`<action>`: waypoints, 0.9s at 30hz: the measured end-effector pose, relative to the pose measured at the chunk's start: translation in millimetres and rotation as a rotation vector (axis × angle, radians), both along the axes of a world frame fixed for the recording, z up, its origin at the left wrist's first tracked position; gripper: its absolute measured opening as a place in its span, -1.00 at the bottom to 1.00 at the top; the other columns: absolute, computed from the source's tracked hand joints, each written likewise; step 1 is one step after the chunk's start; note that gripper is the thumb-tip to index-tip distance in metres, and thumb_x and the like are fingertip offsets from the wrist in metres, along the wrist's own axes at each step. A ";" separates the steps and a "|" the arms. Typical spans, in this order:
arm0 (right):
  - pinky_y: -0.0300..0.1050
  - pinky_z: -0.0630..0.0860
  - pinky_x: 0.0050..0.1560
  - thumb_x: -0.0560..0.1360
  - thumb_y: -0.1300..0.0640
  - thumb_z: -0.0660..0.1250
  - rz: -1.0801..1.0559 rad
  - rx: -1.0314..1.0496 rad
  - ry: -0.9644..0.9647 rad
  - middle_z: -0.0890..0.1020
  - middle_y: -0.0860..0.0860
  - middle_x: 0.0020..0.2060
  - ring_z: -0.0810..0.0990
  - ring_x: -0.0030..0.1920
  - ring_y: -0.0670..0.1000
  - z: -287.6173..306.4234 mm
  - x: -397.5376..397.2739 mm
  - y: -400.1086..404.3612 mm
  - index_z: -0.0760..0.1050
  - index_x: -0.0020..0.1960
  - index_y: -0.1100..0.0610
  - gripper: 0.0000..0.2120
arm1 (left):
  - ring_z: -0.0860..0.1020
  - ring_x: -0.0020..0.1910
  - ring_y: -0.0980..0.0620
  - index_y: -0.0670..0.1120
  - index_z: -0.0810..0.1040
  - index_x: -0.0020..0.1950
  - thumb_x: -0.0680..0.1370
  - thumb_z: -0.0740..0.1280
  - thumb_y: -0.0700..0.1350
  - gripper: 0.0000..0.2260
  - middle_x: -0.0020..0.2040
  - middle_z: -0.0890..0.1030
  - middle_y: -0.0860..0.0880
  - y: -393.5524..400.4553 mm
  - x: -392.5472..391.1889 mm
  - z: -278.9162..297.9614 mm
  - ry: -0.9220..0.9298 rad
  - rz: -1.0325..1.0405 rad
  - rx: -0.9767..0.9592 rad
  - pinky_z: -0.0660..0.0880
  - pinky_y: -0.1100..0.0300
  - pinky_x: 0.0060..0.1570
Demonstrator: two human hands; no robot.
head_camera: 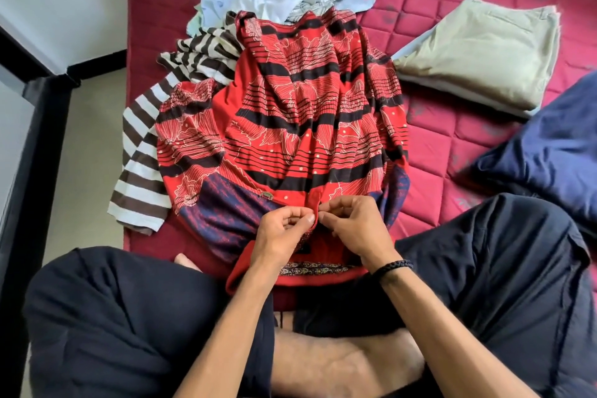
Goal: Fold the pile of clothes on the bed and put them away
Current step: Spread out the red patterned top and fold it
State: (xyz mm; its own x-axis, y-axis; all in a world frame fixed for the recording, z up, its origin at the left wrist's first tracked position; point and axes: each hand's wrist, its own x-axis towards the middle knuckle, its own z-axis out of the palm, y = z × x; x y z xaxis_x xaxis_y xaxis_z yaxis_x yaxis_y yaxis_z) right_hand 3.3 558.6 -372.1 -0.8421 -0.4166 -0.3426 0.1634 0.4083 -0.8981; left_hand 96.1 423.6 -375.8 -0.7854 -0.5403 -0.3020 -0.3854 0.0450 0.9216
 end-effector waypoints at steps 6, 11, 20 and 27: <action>-0.10 0.64 -0.12 0.45 0.01 0.59 0.008 0.014 -0.001 0.74 -0.08 -0.30 0.70 -0.26 -0.09 2.6 3.2 -0.9 0.72 -0.17 0.03 -0.89 | 0.63 -0.32 0.24 -0.02 0.73 -0.08 0.50 0.55 -0.15 -0.95 -0.25 0.72 0.06 11.7 -0.1 0.8 0.001 0.056 -0.207 0.58 0.32 -0.30; -0.27 0.51 -0.26 0.41 0.19 0.61 -0.096 -0.024 -0.004 0.74 0.02 -0.29 0.61 -0.37 -0.18 0.7 4.6 -9.3 0.60 -0.12 0.08 -0.81 | 0.69 -0.23 0.20 -0.04 0.74 -0.08 0.50 0.55 -0.15 -0.96 -0.21 0.75 0.05 1.3 -0.8 1.5 -0.044 0.026 -0.140 0.60 0.31 -0.19; -0.19 0.48 -0.30 0.48 0.37 0.51 0.080 -0.130 -0.038 0.67 0.10 -0.31 0.56 -0.37 -0.07 30.1 -27.7 -35.0 0.40 -0.16 0.09 -0.68 | 0.58 -0.42 0.20 -0.10 0.68 -0.15 0.61 0.41 -0.21 -0.85 -0.33 0.69 0.00 -53.1 -33.1 25.1 -0.032 -0.122 -0.023 0.46 0.41 -0.37; -0.05 0.50 -0.16 0.40 0.00 0.59 0.227 0.288 0.454 0.69 -0.02 -0.20 0.62 -0.19 0.06 45.4 -54.5 -36.7 0.49 -0.01 0.06 -0.67 | 0.62 -0.28 0.18 0.05 0.64 -0.08 0.63 0.37 -0.02 -0.89 -0.19 0.66 0.00 -71.5 -53.6 33.1 -0.045 -0.174 -0.055 0.59 0.20 -0.10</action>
